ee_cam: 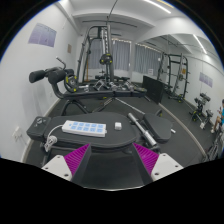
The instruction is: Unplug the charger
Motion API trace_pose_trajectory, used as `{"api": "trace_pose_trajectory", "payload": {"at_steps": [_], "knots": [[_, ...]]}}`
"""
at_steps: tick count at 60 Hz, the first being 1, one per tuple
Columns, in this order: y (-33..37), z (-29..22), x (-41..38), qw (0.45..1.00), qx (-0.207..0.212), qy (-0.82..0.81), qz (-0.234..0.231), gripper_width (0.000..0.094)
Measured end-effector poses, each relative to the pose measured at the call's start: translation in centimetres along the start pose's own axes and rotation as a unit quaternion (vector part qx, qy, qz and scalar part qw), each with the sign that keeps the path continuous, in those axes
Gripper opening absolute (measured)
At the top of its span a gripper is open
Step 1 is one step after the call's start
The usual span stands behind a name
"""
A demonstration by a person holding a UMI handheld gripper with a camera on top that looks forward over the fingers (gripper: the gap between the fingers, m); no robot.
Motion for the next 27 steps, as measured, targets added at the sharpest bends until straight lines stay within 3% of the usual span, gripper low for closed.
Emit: {"api": "trace_pose_trajectory", "payload": {"at_steps": [27], "knots": [[5.4,-1.0,-3.2,0.999,0.033,0.012,-0.025,0.0853]]}}
Point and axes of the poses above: the point between the fingertips, and its own axes, seen from behind it with the camera up: x to the right, z down, y backward, against the way the camera looks, the point moved 3 cm from there along y, backward, against the way the camera looks, and after that the axes turned 4 degrees about y, right-handed, at the moved point
